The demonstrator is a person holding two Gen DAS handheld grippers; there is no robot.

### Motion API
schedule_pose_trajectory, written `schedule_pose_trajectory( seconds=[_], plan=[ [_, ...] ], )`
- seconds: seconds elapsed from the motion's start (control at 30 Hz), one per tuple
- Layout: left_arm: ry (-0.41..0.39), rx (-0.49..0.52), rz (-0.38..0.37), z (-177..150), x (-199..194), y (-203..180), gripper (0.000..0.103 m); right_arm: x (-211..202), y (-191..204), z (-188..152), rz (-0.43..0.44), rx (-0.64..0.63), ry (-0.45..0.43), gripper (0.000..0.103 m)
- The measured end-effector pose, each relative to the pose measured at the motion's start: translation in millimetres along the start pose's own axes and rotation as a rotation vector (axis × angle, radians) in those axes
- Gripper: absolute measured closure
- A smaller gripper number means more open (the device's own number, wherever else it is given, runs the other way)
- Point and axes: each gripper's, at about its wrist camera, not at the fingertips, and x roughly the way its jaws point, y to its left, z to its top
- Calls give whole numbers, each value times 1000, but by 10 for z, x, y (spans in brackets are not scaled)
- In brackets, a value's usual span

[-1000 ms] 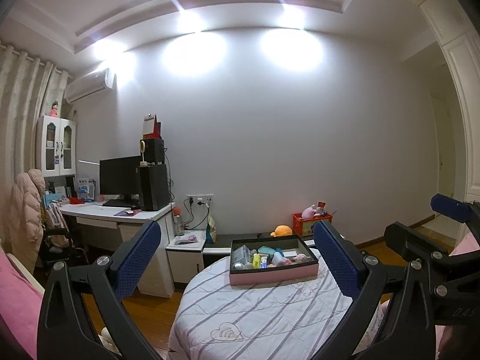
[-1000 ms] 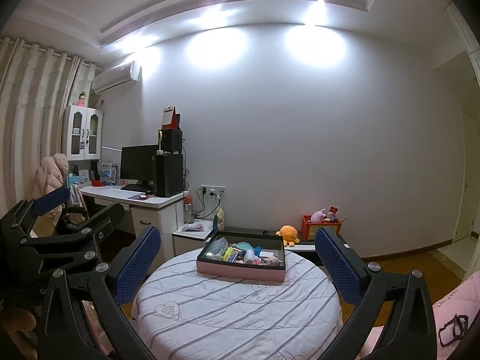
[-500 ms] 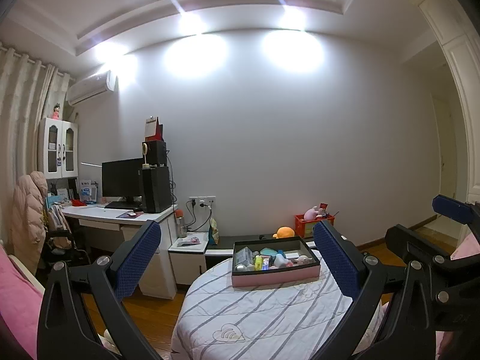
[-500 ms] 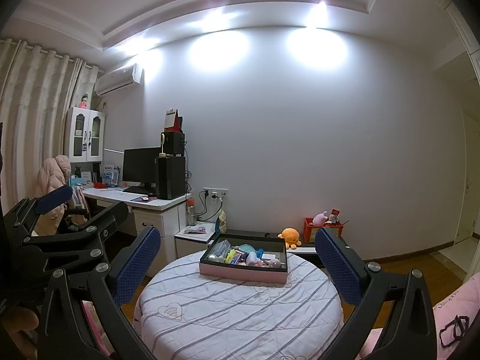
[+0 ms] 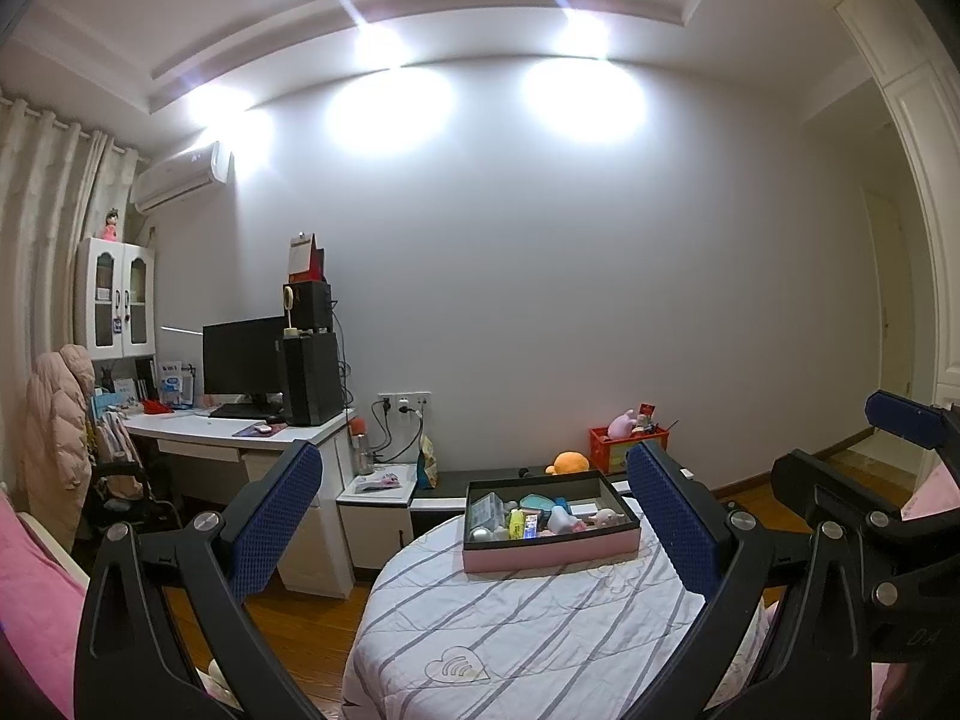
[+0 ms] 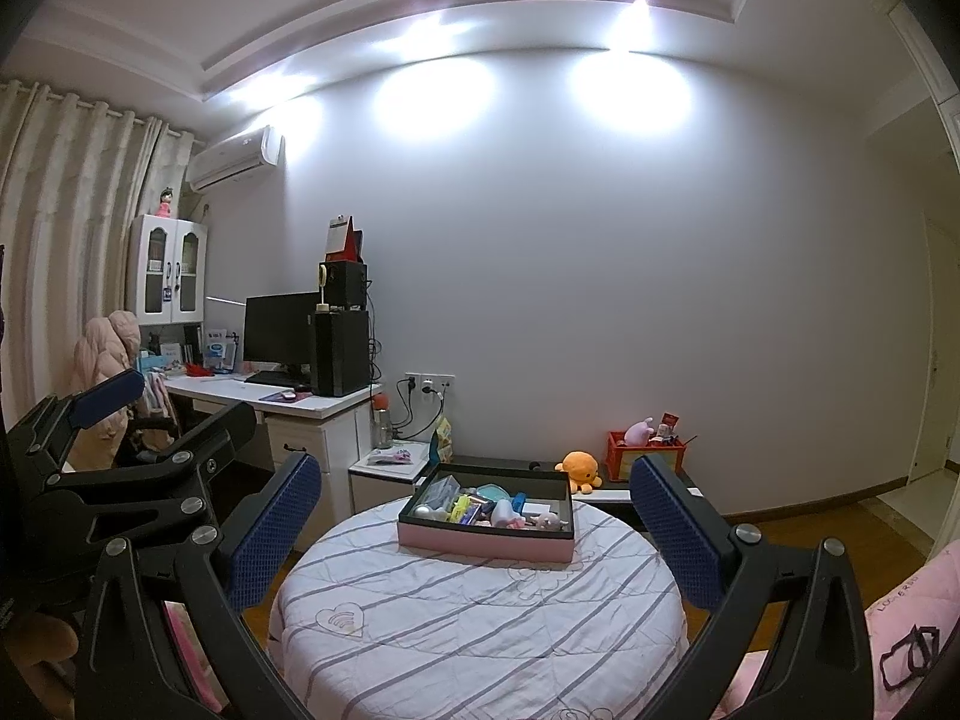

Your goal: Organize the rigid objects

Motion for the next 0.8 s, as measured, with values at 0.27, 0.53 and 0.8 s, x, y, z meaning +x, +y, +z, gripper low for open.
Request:
schedule_pose_trajectory(
  seconds=[0.27,0.53,0.8],
  plan=[
    [5,1,5,-38,-12,7,0,-21,37,-9,1,-2,4,0],
    [5,1,7,-41,-32,16,0,-29,61,-18,3,-3,3,0],
    [7,2,8,-36,-25,12,0,-28,75,-23,0,-5,6,0]
  ],
)
